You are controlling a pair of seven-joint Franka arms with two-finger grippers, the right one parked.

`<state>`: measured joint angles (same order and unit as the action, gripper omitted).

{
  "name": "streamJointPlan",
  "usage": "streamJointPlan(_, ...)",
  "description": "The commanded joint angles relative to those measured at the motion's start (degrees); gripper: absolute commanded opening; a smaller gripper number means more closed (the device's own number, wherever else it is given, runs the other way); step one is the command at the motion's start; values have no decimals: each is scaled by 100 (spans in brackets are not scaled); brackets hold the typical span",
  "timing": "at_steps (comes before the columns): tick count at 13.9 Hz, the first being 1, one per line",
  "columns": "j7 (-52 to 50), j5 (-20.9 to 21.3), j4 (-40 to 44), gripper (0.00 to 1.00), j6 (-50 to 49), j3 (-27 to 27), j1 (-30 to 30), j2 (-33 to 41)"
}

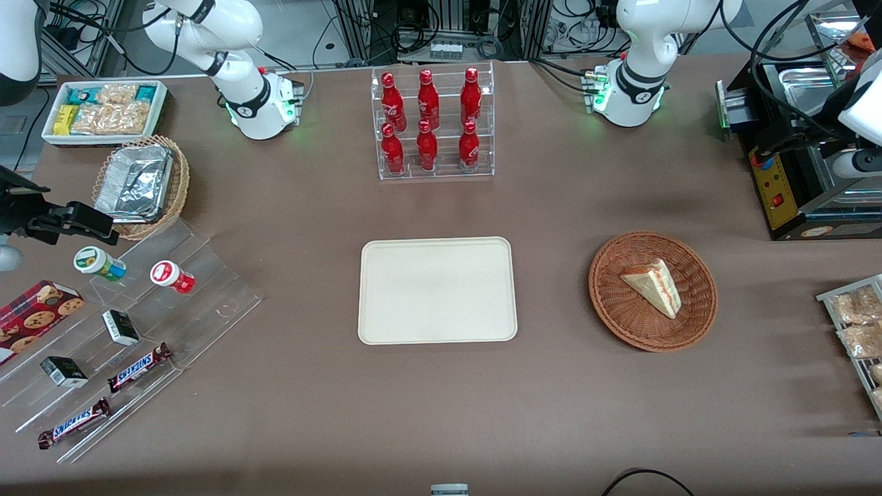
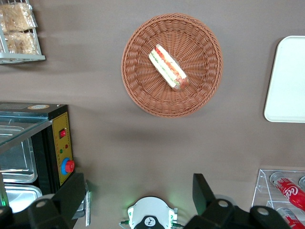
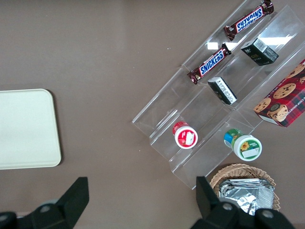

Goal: Place sandwich from basket to tray
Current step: 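Move the left gripper over the wicker basket above the wrapped sandwich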

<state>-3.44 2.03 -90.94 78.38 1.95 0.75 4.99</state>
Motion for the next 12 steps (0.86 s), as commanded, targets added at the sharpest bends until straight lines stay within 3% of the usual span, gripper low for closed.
streamJointPlan(1, 159, -62, 138, 100, -95, -1, -22, -6)
streamJointPlan(8, 28, 52, 33, 100, 238, -28, -13, -436)
streamJointPlan(12, -1164, 61, -589, 100, 1088, -28, -13, -631)
